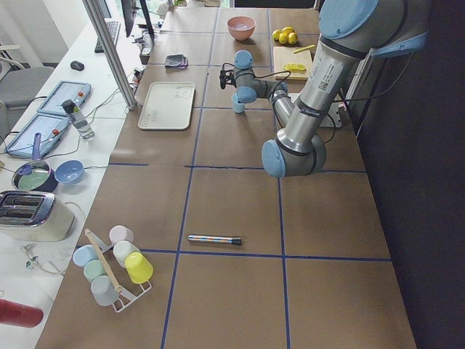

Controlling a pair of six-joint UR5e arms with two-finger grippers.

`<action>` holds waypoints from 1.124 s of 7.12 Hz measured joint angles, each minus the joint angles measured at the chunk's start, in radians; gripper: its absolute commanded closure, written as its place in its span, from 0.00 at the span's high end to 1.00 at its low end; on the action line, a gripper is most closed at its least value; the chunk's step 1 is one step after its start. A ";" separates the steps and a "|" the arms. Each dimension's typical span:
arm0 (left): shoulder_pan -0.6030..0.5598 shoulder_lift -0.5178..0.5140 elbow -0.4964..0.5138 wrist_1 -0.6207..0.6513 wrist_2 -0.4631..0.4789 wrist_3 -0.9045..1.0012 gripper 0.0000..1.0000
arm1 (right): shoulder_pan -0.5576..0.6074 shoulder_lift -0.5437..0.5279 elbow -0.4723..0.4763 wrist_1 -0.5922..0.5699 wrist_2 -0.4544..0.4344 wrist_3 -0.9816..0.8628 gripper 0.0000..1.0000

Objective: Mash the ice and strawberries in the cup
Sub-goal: 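Open the left gripper to drop the strawberry into the blue cup, then withdraw the empty left gripper back toward the table edge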

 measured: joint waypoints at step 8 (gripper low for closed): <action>-0.607 0.507 0.119 0.020 -0.373 0.911 0.85 | 0.001 0.001 -0.001 0.002 -0.004 -0.001 1.00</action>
